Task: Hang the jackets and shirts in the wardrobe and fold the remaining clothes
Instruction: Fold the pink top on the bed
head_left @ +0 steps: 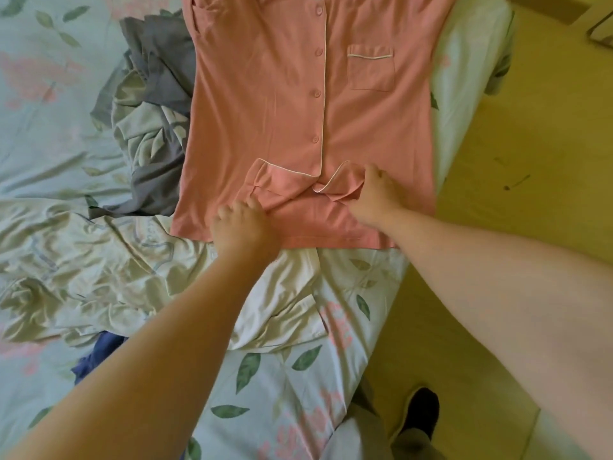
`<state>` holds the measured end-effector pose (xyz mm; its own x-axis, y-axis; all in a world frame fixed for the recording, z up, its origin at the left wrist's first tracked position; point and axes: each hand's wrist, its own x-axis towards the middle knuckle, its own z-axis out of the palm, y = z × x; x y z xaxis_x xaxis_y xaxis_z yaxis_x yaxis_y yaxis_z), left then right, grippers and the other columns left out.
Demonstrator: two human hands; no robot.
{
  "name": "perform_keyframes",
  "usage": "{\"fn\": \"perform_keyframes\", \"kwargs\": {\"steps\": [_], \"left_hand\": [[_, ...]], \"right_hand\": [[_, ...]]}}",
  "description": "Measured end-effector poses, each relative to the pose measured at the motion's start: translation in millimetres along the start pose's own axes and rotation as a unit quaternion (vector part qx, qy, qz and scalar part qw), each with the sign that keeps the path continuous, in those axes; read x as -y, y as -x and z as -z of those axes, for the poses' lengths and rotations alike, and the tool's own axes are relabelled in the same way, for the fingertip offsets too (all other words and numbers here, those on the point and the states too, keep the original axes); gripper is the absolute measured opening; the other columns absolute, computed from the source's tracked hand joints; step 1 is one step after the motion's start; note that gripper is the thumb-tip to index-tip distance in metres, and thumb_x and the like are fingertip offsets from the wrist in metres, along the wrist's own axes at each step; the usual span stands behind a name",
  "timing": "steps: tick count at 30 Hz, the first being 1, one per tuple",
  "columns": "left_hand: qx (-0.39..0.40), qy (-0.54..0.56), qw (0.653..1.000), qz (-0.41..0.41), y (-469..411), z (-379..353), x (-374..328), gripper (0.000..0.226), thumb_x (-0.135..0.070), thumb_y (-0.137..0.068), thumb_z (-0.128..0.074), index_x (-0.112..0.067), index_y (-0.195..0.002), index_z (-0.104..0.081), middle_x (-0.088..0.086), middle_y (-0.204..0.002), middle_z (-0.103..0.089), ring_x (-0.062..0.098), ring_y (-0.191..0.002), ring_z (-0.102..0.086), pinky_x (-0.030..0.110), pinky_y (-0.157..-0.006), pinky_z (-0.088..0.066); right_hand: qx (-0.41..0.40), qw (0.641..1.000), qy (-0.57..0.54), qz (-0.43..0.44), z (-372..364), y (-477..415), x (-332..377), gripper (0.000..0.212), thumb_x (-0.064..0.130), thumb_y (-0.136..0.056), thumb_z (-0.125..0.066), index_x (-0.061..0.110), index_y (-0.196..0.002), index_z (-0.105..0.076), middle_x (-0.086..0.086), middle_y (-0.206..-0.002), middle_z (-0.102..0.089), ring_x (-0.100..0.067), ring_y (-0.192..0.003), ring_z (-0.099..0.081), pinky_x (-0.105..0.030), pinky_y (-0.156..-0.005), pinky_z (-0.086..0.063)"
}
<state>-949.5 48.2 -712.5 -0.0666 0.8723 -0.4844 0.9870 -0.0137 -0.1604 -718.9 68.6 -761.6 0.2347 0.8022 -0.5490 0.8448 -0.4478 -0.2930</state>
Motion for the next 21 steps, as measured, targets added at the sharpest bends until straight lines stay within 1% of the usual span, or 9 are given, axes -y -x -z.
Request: {"fn": "perform_keyframes", "kwargs": {"steps": [2,5,8,10,11,14,17,19,21], "left_hand": [[-0.057,0.088,0.994,-0.012,-14,-3,-3,0.039,-0.016,-0.089,-0.046,-0.01,-0.127,-0.047,0.014,-0.132,-0.054,0.038,-0.123,-0.048,0.046,-0.101,-0.039],[-0.051,0.222,0.974,-0.005,-38,-13,-1,0.039,-0.017,-0.091,-0.045,-0.01,-0.129,-0.048,0.014,-0.135,-0.054,0.038,-0.124,-0.046,0.048,-0.102,-0.039],[-0.032,0.354,0.933,0.056,-52,-17,4,0.061,-0.032,-0.084,-0.06,-0.014,-0.14,-0.044,0.009,-0.136,-0.056,0.033,-0.126,-0.05,0.042,-0.1,-0.043],[-0.021,0.454,0.882,0.123,-55,-15,7,0.086,-0.047,-0.068,-0.069,-0.017,-0.144,-0.043,0.0,-0.125,-0.059,0.026,-0.115,-0.058,0.03,-0.085,-0.046],[-0.017,0.471,0.87,0.147,-53,-15,6,0.087,-0.052,-0.066,-0.07,-0.019,-0.142,-0.047,-0.003,-0.117,-0.061,0.023,-0.11,-0.061,0.025,-0.079,-0.044],[-0.046,0.441,0.889,0.119,-44,-20,-7,0.033,-0.052,-0.093,-0.055,-0.027,-0.111,-0.066,-0.012,-0.09,-0.065,0.018,-0.092,-0.066,0.024,-0.066,-0.041],[-0.097,0.408,0.907,0.042,-20,-22,-19,0.024,-0.042,-0.096,-0.046,-0.03,-0.075,-0.049,-0.011,-0.065,-0.056,0.012,-0.062,-0.057,0.025,-0.05,-0.031],[-0.096,0.334,0.937,-0.044,-2,-28,-26,0.016,-0.037,-0.086,-0.048,-0.027,-0.073,-0.045,-0.008,-0.069,-0.054,0.019,-0.062,-0.054,0.029,-0.055,-0.033],[-0.027,0.154,0.983,-0.094,13,-33,-33,0.011,-0.034,-0.082,-0.053,-0.026,-0.087,-0.058,-0.002,-0.089,-0.06,0.029,-0.083,-0.061,0.037,-0.076,-0.041]], "right_hand": [[-0.003,0.999,-0.02,-0.036,-7,-12,6,0.084,0.054,-0.074,-0.078,0.017,-0.139,-0.04,-0.013,-0.141,-0.051,-0.037,-0.129,-0.05,-0.046,-0.104,-0.044],[-0.002,0.993,-0.091,-0.069,-24,-1,13,0.063,0.05,-0.074,-0.073,0.022,-0.126,-0.049,-0.007,-0.123,-0.064,-0.035,-0.113,-0.061,-0.044,-0.096,-0.049],[0.032,0.998,-0.04,0.043,-46,35,8,0.041,0.039,-0.079,-0.068,0.022,-0.111,-0.048,-0.005,-0.111,-0.065,-0.034,-0.101,-0.064,-0.042,-0.088,-0.05],[0.084,0.987,0.026,0.135,-55,58,1,0.043,0.04,-0.083,-0.066,0.023,-0.119,-0.047,-0.004,-0.118,-0.06,-0.033,-0.107,-0.061,-0.041,-0.089,-0.046],[0.107,0.977,0.066,0.172,-59,66,-3,0.043,0.039,-0.087,-0.063,0.023,-0.123,-0.046,-0.004,-0.121,-0.057,-0.033,-0.111,-0.058,-0.041,-0.09,-0.043],[0.134,0.956,0.11,0.236,-61,68,-14,0.041,0.035,-0.092,-0.053,0.024,-0.131,-0.047,-0.004,-0.125,-0.052,-0.031,-0.116,-0.054,-0.04,-0.091,-0.041],[0.17,0.95,0.064,0.254,-55,60,-19,0.047,0.034,-0.094,-0.05,0.028,-0.141,-0.048,-0.005,-0.131,-0.054,-0.029,-0.12,-0.053,-0.038,-0.094,-0.042],[0.193,0.945,0.047,0.258,-50,57,-23,0.05,0.033,-0.093,-0.052,0.027,-0.142,-0.048,-0.005,-0.133,-0.055,-0.03,-0.12,-0.054,-0.036,-0.091,-0.044],[0.214,0.944,0.017,0.251,-43,54,-29,0.045,0.029,-0.093,-0.054,0.025,-0.137,-0.051,-0.004,-0.13,-0.057,-0.029,-0.117,-0.056,-0.034,-0.086,-0.046]]}}
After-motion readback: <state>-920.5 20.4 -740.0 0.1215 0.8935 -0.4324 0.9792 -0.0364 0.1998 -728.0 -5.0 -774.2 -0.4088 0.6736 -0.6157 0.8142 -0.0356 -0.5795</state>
